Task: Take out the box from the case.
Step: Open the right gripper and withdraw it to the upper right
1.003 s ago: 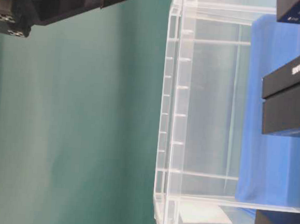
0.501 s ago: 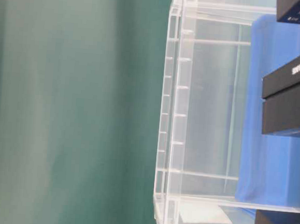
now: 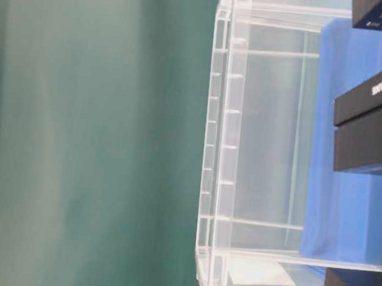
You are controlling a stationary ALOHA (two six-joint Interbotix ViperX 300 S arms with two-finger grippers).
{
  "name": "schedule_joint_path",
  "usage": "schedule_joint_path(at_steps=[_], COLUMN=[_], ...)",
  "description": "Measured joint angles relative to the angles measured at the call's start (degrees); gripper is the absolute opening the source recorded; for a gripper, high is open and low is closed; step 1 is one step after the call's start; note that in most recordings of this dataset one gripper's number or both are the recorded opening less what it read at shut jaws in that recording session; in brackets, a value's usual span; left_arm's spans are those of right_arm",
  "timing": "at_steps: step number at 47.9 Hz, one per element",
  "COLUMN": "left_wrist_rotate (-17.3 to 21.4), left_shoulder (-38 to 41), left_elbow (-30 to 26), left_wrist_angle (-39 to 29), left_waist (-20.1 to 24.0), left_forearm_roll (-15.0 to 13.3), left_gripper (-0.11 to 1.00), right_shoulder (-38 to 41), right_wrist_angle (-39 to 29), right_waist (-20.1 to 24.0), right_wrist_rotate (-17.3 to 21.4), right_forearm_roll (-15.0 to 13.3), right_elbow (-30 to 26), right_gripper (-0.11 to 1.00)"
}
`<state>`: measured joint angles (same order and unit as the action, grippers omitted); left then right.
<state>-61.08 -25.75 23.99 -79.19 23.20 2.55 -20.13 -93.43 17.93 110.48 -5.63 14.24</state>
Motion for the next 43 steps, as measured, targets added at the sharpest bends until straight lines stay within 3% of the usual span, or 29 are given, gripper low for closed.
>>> schedule_joint_path(at_steps=[8,14,23,43], left_wrist_rotate=[-0.1,-0.1,-0.1,-0.9], left_shoulder=[0.0,0.0,0.0,0.0], left_elbow=[0.0,0.0,0.0,0.0], left_wrist_angle=[0.0,0.0,0.1,0.2], left_waist=[-0.3,-0.3,-0.3,-0.5], left_forearm_roll=[0.0,0.1,0.0,0.0], left_gripper=[1.00,1.00,1.00,1.00], right_shoulder=[-1.3,-2.2,-4.1,-6.0], right_wrist_angle=[0.0,-0.1,-0.1,3.3], right_waist=[-0.3,-3.1,-9.9,-27.7], right_wrist_rotate=[-0.9,-2.8,-9.1,-27.2], right_forearm_roll=[-0.5,-1.6,-1.8,-1.9], right_elbow=[1.0,1.8,3.9,7.0], right_gripper=[0.90,0.90,0.90,0.90])
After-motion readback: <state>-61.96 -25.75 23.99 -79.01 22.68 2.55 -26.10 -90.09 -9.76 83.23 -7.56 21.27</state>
